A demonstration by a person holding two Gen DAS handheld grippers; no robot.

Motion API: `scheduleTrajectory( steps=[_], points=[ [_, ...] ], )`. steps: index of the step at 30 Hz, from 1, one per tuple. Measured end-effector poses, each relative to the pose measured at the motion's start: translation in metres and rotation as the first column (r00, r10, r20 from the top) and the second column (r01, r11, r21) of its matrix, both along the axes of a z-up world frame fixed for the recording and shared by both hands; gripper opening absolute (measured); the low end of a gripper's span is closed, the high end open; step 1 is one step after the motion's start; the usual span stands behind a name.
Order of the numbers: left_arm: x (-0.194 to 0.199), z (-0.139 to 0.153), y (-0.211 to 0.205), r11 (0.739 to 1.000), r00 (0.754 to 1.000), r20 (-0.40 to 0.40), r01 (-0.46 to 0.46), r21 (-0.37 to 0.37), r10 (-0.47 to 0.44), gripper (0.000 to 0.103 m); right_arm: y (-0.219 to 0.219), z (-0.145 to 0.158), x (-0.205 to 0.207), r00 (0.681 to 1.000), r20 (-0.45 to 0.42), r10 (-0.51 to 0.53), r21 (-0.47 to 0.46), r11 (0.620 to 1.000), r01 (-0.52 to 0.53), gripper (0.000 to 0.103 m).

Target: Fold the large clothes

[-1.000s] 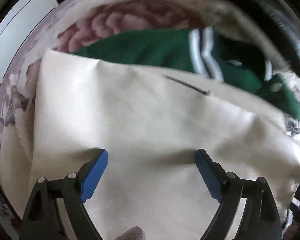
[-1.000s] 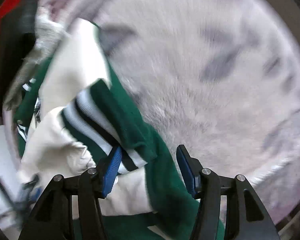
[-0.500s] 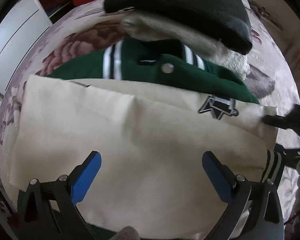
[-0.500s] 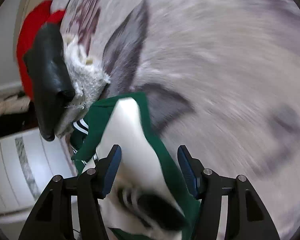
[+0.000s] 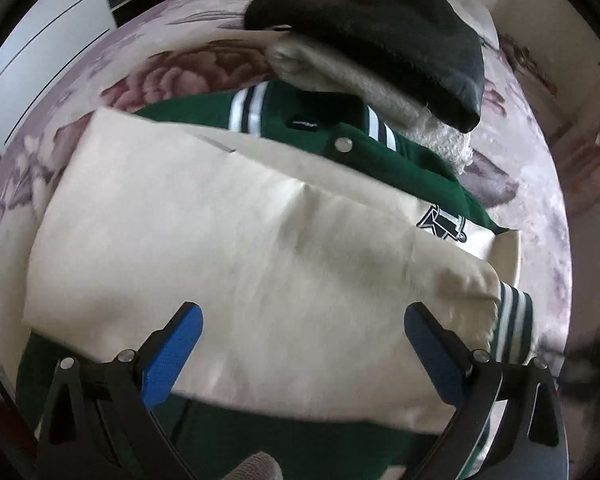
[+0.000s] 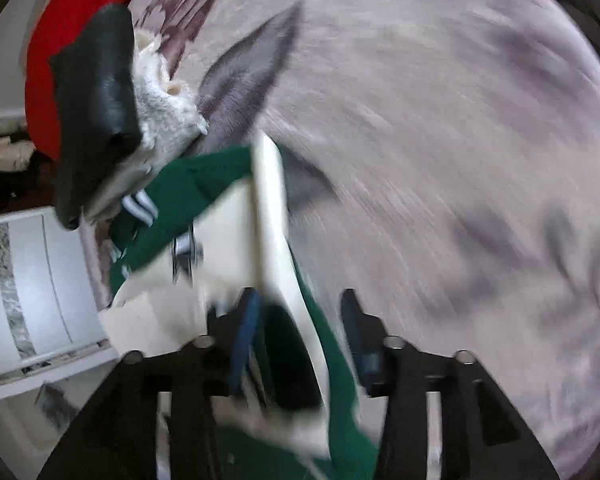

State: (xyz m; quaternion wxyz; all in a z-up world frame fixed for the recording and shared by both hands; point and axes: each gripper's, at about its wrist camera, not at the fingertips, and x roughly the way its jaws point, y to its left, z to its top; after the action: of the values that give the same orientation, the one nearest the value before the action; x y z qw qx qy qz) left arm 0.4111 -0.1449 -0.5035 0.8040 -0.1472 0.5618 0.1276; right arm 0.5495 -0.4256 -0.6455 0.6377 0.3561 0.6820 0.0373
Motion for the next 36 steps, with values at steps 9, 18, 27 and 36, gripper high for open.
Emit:
scheduleTrajectory(
  steps=[9,18,27,36],
  points=[
    [-0.062,0.005,-0.013,1.000,1.000,0.000,0.009,0.007,-0.009,0.103,0.039,-0.025,-0.105,0.973,-0.138,0.187,-0.039,0.980,-0.194,0.005],
    [-0.146,-0.023,-0.072,0.996,0.986,-0.139,-0.087,0.030,0.090,0.103,0.013,-0.023,-0.123,0.969,-0.128,0.210,-0.076,0.972,-0.220,0.015],
    [-0.304,-0.033,-0.046,0.810,0.794,-0.253,-0.583,-0.061,0.553,0.103,-0.037,0.021,-0.165,0.942,-0.127,0.310,0.056,0.951,-0.305,0.052],
    [-0.340,-0.079,0.019,0.660,0.689,-0.195,-0.725,-0.197,0.698,0.035,0.030,-0.018,-0.192,0.903,-0.145,0.405,0.135,0.912,-0.387,0.052]
  ],
)
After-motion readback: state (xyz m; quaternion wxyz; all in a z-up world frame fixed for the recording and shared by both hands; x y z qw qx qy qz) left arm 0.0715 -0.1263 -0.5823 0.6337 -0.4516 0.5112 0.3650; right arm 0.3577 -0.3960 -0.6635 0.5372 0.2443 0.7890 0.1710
